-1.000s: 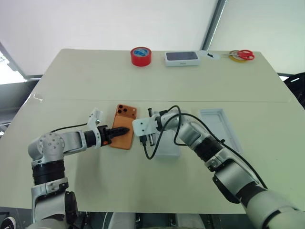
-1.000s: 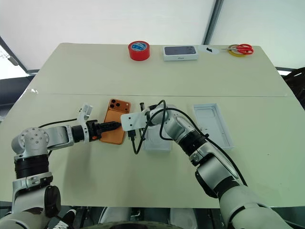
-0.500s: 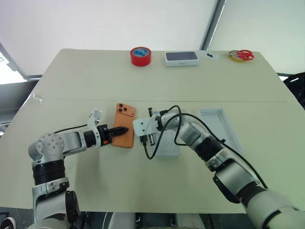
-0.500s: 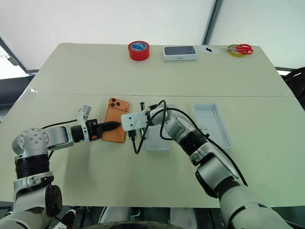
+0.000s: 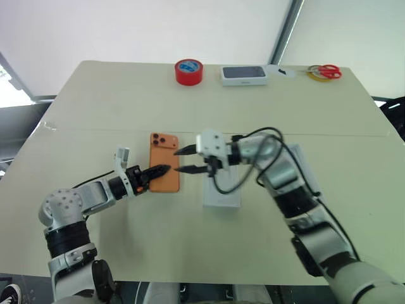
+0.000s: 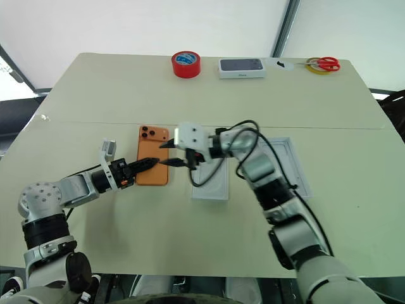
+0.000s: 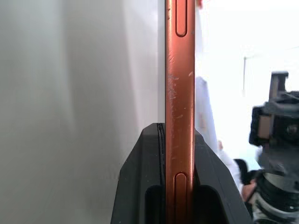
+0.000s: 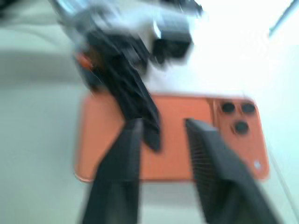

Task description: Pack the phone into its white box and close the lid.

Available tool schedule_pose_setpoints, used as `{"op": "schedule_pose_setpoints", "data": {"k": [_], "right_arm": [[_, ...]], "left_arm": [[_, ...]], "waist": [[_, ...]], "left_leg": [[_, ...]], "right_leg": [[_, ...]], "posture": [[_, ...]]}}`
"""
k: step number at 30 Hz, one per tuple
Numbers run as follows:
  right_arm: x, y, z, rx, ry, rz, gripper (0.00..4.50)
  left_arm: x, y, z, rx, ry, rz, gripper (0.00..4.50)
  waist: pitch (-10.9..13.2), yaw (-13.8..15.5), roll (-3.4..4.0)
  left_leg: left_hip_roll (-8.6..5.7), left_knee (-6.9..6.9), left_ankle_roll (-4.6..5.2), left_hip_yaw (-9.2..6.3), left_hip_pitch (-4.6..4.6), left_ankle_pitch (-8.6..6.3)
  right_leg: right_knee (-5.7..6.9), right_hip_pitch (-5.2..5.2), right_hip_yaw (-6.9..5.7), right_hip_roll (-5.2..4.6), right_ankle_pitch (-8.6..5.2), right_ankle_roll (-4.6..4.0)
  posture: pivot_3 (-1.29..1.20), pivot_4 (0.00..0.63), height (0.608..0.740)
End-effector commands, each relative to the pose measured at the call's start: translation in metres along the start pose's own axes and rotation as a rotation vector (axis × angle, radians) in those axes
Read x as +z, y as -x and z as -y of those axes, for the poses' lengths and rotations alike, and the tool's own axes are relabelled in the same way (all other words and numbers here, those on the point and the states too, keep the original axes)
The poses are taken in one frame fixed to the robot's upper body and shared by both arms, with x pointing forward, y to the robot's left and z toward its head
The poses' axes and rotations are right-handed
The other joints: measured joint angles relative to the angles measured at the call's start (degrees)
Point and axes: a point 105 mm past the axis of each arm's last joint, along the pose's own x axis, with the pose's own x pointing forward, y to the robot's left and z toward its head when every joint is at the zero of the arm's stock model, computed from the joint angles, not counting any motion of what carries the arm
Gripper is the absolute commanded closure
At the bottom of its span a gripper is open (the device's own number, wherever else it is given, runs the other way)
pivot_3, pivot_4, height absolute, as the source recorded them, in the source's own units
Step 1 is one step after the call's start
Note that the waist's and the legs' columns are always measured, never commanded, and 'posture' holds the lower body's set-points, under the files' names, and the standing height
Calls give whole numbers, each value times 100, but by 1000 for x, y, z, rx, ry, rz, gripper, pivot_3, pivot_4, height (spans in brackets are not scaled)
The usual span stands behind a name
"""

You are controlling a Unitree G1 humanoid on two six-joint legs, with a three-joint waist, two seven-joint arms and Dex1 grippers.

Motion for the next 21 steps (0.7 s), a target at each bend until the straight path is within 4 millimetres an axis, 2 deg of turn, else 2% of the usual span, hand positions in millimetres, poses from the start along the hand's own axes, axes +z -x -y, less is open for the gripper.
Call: {"op": "schedule_pose_setpoints", "data": {"k": [1,5,9,13,17,21], "right_arm": [[-1,23,-23,38,20,-19,2412],[-22,47,-54,78,70,-148,2412],[-39,52,-70,86,84,-221,2412],[-45,52,-77,83,65,-236,2412],[-48,50,-71,37,57,-252,2412],[-53,51,-74,52,53,-276,2412]], "left_arm": [[2,5,18,-58,-79,46,4500],[-2,6,19,-56,-95,62,4500],[-1,3,21,-70,-100,71,4500],[0,0,23,-73,-116,58,4500],[1,0,23,-70,-123,57,4500],[1,-2,25,-77,-118,57,4500]], "waist": [[3,-32,1],[8,-40,2],[8,-30,1],[9,-16,1],[9,-11,0],[9,-7,0]], "left_leg": [[-1,0,2,3,0,-3],[6,-4,-3,10,1,0],[14,-6,-12,8,2,6],[13,-6,-11,9,2,7],[13,-3,-10,8,2,7],[12,-1,-10,7,2,7]], "right_leg": [[-6,2,2,-2,0,0],[-1,-8,7,2,0,0],[0,-7,6,9,0,-1],[-3,-7,7,7,-1,-1],[-4,-4,6,7,-1,-1],[-4,-2,6,6,-1,-2]], "posture": [[0,150,730],[0,150,730],[0,150,730],[0,150,730],[0,150,730],[0,150,730]]}}
